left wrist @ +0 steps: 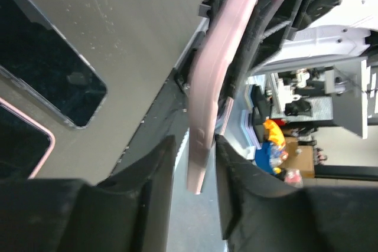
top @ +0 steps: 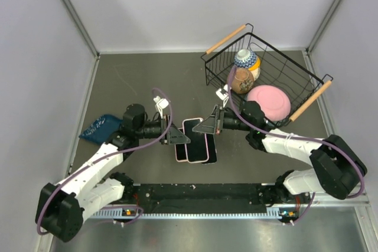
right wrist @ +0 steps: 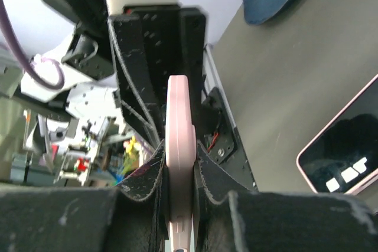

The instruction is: Put the phone into the phone case

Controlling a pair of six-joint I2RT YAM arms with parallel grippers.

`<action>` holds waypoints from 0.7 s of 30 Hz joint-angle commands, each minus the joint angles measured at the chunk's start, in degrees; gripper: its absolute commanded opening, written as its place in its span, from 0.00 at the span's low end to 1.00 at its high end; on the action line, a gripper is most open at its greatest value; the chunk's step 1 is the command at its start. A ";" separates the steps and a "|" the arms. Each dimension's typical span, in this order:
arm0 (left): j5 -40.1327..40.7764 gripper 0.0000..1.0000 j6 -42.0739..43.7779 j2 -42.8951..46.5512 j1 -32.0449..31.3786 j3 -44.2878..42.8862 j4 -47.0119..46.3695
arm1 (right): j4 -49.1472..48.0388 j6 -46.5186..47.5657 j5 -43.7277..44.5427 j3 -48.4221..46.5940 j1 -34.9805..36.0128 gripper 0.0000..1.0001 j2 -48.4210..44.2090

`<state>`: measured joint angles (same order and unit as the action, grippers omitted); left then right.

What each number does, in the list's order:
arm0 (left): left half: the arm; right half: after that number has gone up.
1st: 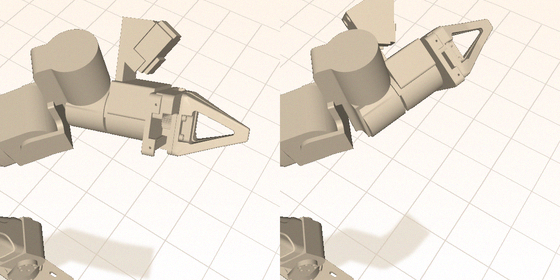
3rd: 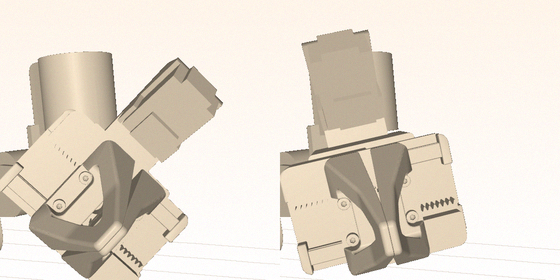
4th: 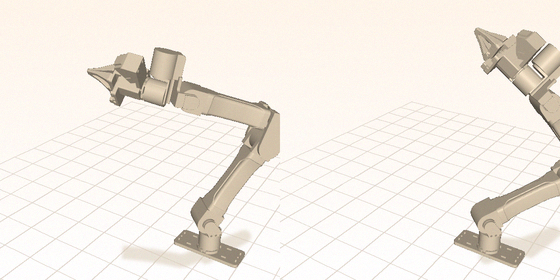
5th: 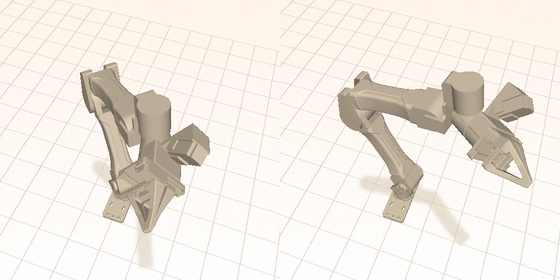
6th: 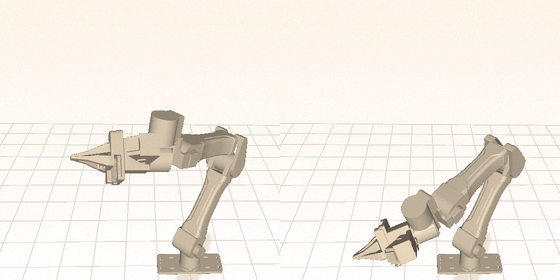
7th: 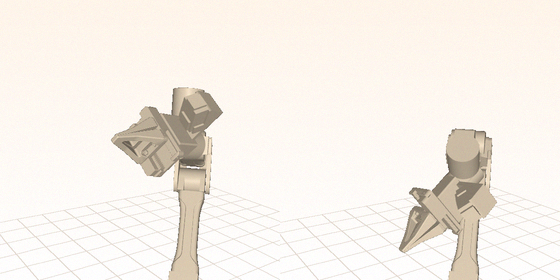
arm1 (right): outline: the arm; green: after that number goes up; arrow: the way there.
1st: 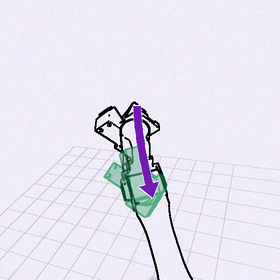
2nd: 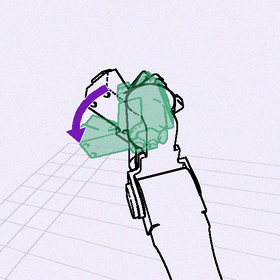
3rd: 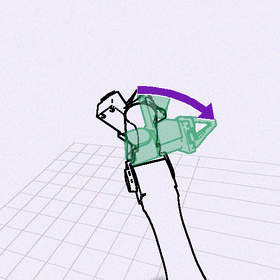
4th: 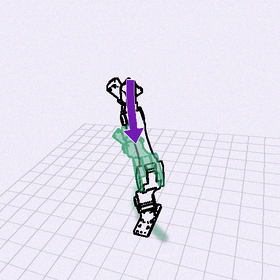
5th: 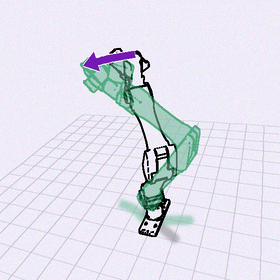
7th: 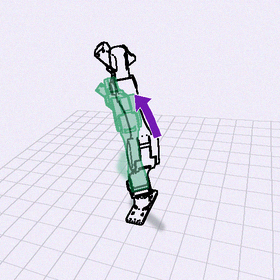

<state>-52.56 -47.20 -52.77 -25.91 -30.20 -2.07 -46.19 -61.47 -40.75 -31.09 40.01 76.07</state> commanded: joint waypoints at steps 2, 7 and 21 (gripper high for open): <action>0.70 0.47 7.11 -3.21 0.34 -4.95 4.32 | 4.01 5.93 -9.24 -5.99 1.47 0.00 -3.91; -1.49 0.52 12.30 -2.34 0.42 -9.87 10.49 | 5.14 6.71 -15.84 -6.17 1.39 0.00 -4.79; -8.09 0.45 20.22 -5.23 0.34 -15.78 20.00 | 10.51 9.97 -21.03 -7.49 1.83 0.00 -6.47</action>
<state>-57.52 -29.69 -57.10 -25.65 -44.93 16.84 -32.73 -52.16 -59.20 -34.63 40.80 71.72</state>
